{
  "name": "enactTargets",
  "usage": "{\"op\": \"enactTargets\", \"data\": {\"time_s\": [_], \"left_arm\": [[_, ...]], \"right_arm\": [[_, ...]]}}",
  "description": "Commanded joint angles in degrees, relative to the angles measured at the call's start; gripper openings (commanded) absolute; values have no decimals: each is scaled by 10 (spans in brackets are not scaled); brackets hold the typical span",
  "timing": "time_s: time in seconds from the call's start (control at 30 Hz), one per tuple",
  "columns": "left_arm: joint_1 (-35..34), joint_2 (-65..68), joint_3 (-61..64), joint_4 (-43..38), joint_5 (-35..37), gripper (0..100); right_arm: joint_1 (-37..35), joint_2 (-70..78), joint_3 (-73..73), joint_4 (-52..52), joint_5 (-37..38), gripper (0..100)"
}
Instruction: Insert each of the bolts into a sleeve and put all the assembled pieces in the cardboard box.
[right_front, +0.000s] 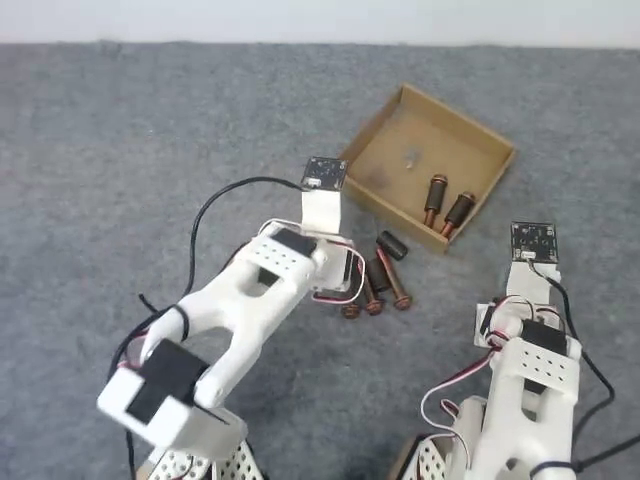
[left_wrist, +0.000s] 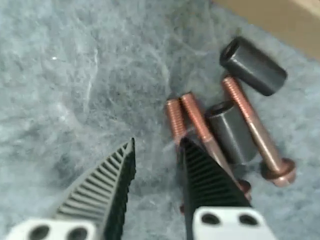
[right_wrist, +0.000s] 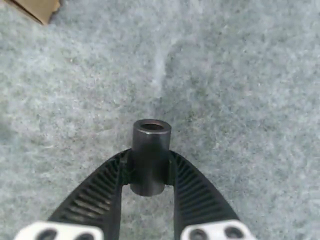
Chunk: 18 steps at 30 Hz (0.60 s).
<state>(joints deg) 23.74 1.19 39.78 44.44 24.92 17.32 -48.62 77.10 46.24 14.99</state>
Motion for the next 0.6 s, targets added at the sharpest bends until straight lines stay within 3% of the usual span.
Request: {"op": "enactTargets", "data": {"time_s": [0.0, 0.23, 0.57], "left_arm": [[5, 14, -70, 9, 9, 130], [62, 19, -65, 20, 8, 132], [42, 16, -62, 71, 9, 130]], "right_arm": [[-8, -17, -4, -10, 1, 6], [-8, -17, -4, -10, 1, 6], [-9, -15, -4, -11, 24, 6]]}}
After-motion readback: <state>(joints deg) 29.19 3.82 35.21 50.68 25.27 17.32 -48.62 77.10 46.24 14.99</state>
